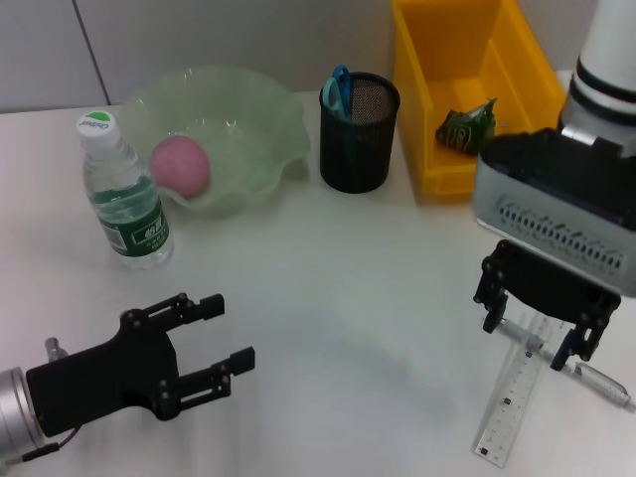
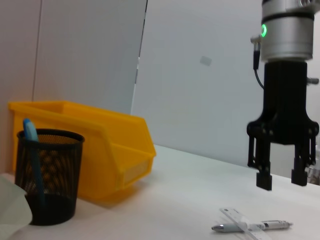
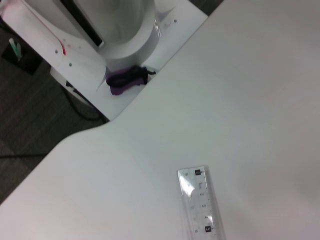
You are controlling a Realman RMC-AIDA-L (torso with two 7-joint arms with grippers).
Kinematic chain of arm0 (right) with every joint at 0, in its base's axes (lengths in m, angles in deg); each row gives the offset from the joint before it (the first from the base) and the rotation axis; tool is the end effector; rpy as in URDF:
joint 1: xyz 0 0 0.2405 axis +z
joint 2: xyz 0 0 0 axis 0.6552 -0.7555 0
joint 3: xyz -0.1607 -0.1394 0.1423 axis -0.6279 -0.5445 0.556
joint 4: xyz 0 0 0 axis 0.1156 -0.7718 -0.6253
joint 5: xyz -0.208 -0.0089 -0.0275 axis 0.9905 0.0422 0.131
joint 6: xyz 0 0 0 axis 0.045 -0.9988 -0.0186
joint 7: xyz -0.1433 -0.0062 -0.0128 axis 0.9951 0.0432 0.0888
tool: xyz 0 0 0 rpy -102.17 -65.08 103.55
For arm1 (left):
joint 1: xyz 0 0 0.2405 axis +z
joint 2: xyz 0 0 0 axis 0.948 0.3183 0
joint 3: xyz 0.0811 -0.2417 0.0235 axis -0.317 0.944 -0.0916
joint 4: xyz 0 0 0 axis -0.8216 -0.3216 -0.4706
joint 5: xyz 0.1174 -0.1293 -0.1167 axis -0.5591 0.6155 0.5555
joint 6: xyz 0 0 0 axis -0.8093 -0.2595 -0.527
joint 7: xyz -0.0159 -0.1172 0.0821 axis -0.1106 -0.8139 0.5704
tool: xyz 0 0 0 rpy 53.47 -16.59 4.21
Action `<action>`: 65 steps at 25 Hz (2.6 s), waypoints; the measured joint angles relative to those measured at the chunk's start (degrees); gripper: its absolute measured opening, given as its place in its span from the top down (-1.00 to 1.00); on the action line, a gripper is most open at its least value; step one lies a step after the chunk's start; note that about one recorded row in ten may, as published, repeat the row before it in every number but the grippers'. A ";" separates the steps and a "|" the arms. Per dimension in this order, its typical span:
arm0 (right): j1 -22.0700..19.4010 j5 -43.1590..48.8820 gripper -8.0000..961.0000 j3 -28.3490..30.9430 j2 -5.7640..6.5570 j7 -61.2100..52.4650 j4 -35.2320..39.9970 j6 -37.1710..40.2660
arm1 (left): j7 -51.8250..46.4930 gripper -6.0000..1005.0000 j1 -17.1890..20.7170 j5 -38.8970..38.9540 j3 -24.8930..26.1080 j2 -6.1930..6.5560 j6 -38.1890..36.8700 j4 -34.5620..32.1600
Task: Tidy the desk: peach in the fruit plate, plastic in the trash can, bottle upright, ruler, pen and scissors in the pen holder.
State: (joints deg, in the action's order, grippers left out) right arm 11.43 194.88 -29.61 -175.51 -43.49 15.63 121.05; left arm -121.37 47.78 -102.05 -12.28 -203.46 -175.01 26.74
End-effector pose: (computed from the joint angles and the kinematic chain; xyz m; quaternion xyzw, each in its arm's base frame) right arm 0.1293 0.3360 0.0130 0.8660 0.3289 0.3129 0.2096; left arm -0.2930 0.2599 -0.0444 -0.9256 -0.1576 -0.3154 0.1374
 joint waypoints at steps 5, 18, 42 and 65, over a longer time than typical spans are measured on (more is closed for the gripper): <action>-1.27 0.03 -0.40 -2.94 -0.03 0.64 -0.04 -1.99 | 1.37 -0.48 0.29 1.03 -0.03 0.08 0.10 0.39; -7.40 0.06 -0.40 -10.56 -0.02 3.43 2.26 -8.52 | 2.14 -0.48 1.09 1.79 0.06 -0.04 0.81 0.40; -11.10 0.80 -0.40 -16.64 -0.14 4.46 0.89 -14.73 | 4.36 -0.48 2.08 2.51 0.15 -0.02 2.09 1.84; -13.80 1.36 -0.39 -19.00 -0.15 4.61 0.87 -19.79 | 4.35 -0.48 2.31 3.39 0.15 -0.02 2.65 1.80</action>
State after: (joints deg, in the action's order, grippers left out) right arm -2.36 196.24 -48.61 -175.66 -38.88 16.51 101.26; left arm -117.01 50.09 -98.66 -12.13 -203.48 -172.36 28.55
